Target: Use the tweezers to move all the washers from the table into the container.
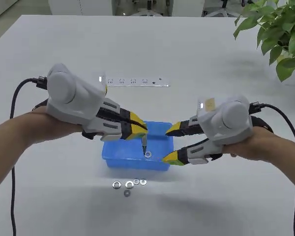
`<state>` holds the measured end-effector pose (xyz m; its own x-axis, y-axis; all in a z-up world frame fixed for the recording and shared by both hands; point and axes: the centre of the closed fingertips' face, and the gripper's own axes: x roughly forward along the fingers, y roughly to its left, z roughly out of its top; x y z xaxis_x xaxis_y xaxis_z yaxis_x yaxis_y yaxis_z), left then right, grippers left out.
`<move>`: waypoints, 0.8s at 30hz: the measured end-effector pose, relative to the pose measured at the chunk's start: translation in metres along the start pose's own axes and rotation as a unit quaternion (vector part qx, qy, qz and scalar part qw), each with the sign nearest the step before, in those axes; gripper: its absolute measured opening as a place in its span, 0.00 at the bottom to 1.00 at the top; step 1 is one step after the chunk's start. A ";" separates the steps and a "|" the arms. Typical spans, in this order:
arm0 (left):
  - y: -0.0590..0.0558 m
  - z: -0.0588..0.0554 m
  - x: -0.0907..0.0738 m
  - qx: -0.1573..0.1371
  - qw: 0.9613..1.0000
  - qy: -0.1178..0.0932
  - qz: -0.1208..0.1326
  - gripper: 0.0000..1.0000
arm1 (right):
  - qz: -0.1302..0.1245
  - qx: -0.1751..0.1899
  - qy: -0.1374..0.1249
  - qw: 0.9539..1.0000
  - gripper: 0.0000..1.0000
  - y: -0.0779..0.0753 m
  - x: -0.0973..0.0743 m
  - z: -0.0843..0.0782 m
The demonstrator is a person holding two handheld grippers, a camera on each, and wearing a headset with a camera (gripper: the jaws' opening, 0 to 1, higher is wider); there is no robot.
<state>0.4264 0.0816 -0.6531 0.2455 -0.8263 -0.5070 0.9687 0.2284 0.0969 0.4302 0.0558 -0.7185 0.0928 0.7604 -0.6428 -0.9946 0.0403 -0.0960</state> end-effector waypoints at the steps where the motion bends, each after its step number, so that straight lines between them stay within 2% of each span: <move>1: 0.000 0.000 0.000 -0.001 1.000 0.000 0.000 0.06 | -0.001 0.001 -0.001 1.000 0.44 0.001 -0.001 0.000; 18: -0.019 0.009 -0.012 -0.005 1.000 -0.007 -0.003 0.06 | -0.012 0.021 -0.006 1.000 0.57 0.017 -0.013 -0.010; 24: -0.027 0.008 -0.012 -0.007 1.000 -0.007 -0.010 0.06 | -0.013 0.024 -0.006 1.000 0.60 0.022 -0.015 -0.012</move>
<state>0.3980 0.0814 -0.6432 0.2265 -0.8374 -0.4975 0.9729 0.2187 0.0748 0.4071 0.0374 -0.7199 0.1178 0.7669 -0.6308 -0.9930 0.0910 -0.0748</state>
